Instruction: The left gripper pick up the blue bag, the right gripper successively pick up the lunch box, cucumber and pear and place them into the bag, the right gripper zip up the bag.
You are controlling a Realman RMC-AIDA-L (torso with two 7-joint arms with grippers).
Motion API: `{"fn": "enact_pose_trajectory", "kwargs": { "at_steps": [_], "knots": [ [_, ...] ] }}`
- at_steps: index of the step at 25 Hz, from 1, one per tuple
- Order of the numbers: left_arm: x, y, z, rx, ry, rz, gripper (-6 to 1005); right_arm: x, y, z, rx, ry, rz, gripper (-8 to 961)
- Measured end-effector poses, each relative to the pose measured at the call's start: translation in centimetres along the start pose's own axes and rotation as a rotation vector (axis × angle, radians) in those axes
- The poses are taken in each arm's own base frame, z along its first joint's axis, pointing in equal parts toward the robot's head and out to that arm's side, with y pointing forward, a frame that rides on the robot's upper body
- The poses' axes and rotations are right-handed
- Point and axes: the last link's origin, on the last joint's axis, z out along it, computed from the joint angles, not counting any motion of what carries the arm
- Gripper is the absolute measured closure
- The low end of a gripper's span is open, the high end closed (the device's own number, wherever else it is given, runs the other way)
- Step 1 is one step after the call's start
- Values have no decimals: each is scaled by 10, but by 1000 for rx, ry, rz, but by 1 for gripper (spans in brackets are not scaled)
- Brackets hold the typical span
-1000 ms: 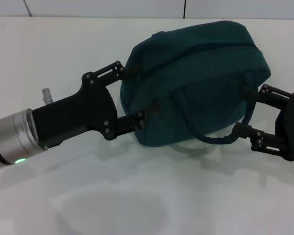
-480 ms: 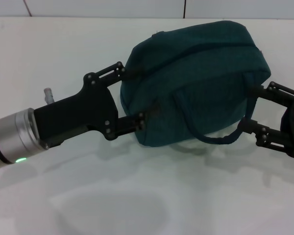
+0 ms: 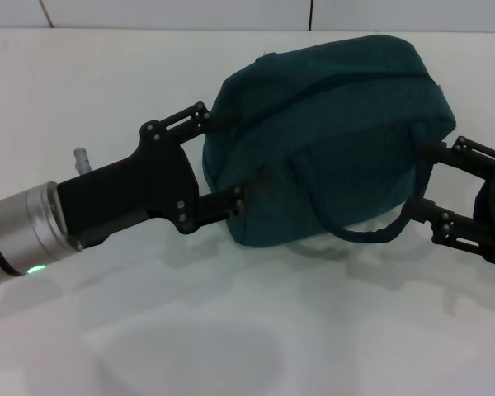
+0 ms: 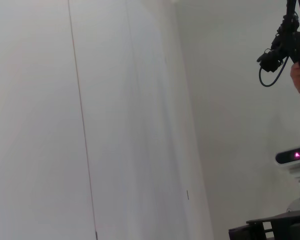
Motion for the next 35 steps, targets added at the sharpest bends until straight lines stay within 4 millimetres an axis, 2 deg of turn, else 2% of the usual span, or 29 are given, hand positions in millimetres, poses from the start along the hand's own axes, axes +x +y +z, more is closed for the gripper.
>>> {"fn": "enact_pose_trajectory", "kwargs": {
  "at_steps": [13,19,28,35],
  "knots": [
    [1,2,-2,17,18,18,259,0,0,2,10,-9,-13,221],
    [6,0,-9,89,78,33,259,-3,-2,0,30,-41,-36,221],
    [4,5,-8,28,47,32,259,-16,-3,-6,56,-131,-55,221],
    [1,8,-8,36,45,44,259,-14,-7,-12,122,-161,-45,222]
  ]
}}
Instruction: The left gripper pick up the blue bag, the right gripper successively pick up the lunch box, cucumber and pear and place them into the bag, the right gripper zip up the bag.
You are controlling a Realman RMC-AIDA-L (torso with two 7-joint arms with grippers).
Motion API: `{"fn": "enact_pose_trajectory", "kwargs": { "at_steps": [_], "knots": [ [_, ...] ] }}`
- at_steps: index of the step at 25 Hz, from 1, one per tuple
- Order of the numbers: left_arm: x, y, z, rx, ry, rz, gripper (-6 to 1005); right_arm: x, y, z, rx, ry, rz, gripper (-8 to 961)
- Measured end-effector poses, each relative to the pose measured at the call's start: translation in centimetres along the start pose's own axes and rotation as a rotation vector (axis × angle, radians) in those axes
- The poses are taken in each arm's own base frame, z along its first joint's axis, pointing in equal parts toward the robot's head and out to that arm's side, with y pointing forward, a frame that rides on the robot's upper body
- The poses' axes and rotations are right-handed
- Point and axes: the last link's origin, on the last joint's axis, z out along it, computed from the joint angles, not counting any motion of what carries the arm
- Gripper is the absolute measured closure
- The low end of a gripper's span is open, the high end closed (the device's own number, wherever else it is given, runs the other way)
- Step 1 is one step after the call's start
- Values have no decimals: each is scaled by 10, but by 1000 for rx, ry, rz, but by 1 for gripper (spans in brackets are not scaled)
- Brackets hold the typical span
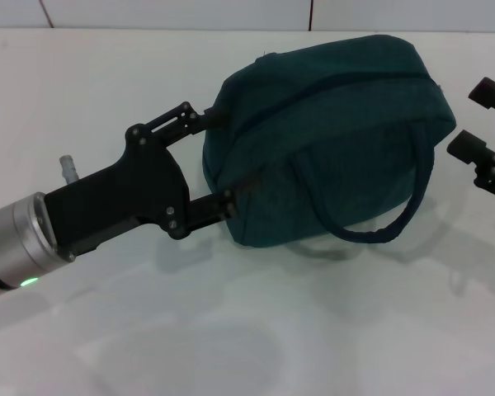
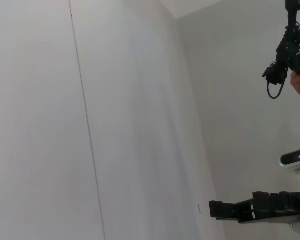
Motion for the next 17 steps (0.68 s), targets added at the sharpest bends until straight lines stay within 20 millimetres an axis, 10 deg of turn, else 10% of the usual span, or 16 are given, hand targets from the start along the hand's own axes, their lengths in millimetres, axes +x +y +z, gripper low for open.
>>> {"fn": "enact_pose_trajectory", "kwargs": {
  "at_steps": [17],
  "knots": [
    [-1,0,0,2,-5,1,259,4,3,-1,-7,12,-21,222]
  ]
}}
